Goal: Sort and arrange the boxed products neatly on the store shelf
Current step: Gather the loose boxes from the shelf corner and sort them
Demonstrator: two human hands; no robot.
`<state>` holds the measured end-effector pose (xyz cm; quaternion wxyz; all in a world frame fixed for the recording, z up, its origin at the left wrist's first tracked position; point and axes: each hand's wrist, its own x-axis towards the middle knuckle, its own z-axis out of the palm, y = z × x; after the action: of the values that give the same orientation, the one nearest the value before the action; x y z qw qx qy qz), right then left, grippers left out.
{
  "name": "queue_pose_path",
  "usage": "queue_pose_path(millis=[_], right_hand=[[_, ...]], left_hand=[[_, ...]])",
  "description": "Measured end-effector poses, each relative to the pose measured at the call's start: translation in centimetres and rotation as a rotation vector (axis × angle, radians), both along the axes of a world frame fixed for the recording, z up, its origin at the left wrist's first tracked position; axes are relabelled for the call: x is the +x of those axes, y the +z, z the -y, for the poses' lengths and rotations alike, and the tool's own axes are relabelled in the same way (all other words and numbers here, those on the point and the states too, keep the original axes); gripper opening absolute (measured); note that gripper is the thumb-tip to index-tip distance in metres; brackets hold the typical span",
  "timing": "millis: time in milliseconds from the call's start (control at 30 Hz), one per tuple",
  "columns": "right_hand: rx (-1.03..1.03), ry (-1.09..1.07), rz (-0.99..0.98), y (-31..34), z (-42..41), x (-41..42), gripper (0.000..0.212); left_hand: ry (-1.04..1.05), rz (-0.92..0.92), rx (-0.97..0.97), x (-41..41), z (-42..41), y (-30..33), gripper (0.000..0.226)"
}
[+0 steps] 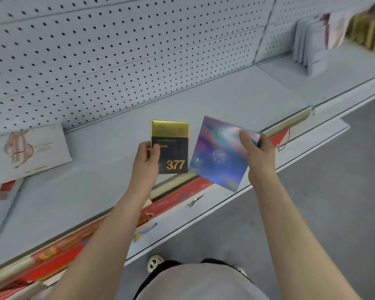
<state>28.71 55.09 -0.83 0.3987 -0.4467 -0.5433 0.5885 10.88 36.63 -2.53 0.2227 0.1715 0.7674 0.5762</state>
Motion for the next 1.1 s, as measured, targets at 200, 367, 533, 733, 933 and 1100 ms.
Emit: queue_pose_path(millis=[200, 367, 533, 733, 933, 1100], right_hand=[[-0.003, -0.104, 0.0, -0.3, -6.4, 12.3, 0.012], [-0.009, -0.186, -0.003, -0.6, -11.9, 22.2, 0.014], [-0.054, -0.272, 0.014, -1.1, -17.9, 29.9, 0.023], [-0.091, -0.357, -0.024, -1.7, -25.0, 34.5, 0.029], [-0.072, -0.441, -0.027, -1.4, -34.4, 37.0, 0.038], [-0.069, -0.493, -0.042, -0.6, -41.9, 38.6, 0.037]], left_hand=[[-0.105, 0.008, -0.056, 10.2, -8.7, -1.1, 0.016], [-0.199, 0.084, -0.041, 18.2, -16.5, -1.8, 0.016], [-0.285, 0.131, -0.007, 24.3, -24.1, -1.9, 0.024], [-0.438, 0.136, -0.007, 28.1, -33.2, -1.8, 0.017], [-0.523, 0.101, 0.005, 30.1, -44.9, -1.3, 0.011], [-0.599, 0.051, -0.033, 31.4, -55.0, -0.2, 0.01]])
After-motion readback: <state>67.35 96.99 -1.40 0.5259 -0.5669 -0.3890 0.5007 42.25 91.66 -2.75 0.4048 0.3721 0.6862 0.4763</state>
